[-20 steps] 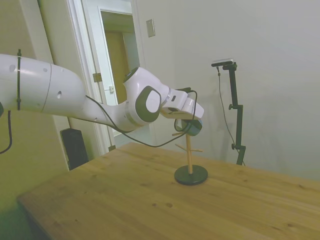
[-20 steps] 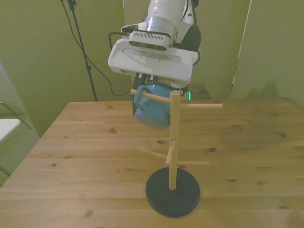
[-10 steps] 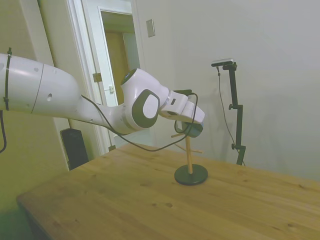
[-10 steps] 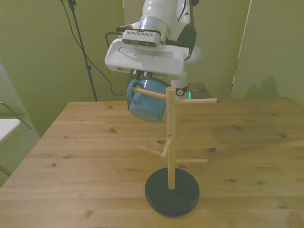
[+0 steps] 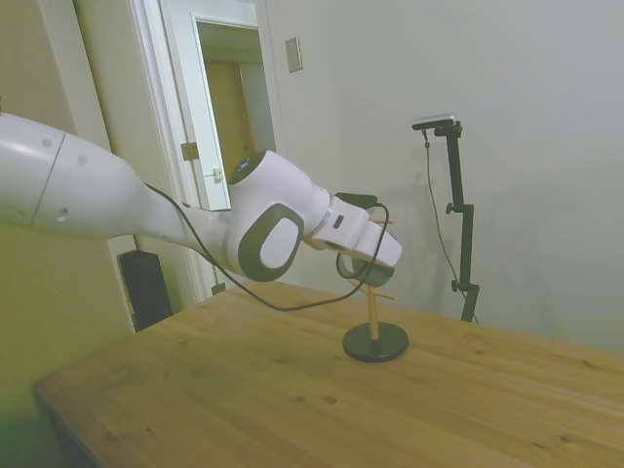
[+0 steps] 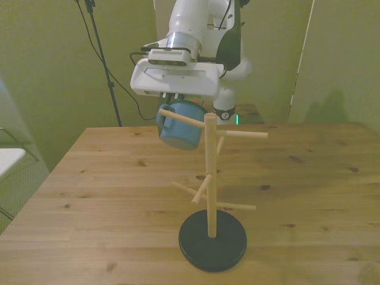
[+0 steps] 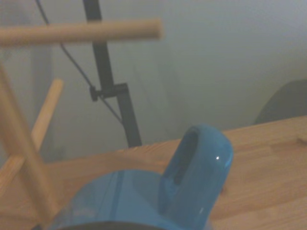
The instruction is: Unload the mug
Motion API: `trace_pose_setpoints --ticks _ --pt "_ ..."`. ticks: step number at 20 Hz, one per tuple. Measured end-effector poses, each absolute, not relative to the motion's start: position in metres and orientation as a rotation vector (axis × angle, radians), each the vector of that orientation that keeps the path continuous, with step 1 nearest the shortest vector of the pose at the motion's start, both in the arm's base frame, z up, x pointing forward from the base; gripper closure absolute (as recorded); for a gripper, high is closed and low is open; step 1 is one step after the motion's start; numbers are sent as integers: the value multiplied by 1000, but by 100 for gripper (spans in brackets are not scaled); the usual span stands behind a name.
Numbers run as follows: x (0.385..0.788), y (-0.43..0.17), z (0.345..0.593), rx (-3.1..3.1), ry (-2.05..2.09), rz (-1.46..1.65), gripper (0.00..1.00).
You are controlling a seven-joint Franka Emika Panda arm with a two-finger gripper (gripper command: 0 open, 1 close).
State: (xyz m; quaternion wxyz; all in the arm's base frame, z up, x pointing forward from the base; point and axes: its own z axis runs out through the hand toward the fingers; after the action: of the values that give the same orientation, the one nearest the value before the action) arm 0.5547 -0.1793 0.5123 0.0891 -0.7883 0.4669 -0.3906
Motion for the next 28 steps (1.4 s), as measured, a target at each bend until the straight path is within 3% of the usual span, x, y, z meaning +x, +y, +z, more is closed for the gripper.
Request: trace_pose_setpoints --ticks 8,13,23,28 --pt "470 -92 487 -2525 1156 -947 100" --pt "441 -76 467 -2657 1083 -668 100" --pt "464 -103 418 -2771 1222 -241 100" --pt "484 -109 408 -2811 1303 -173 100"
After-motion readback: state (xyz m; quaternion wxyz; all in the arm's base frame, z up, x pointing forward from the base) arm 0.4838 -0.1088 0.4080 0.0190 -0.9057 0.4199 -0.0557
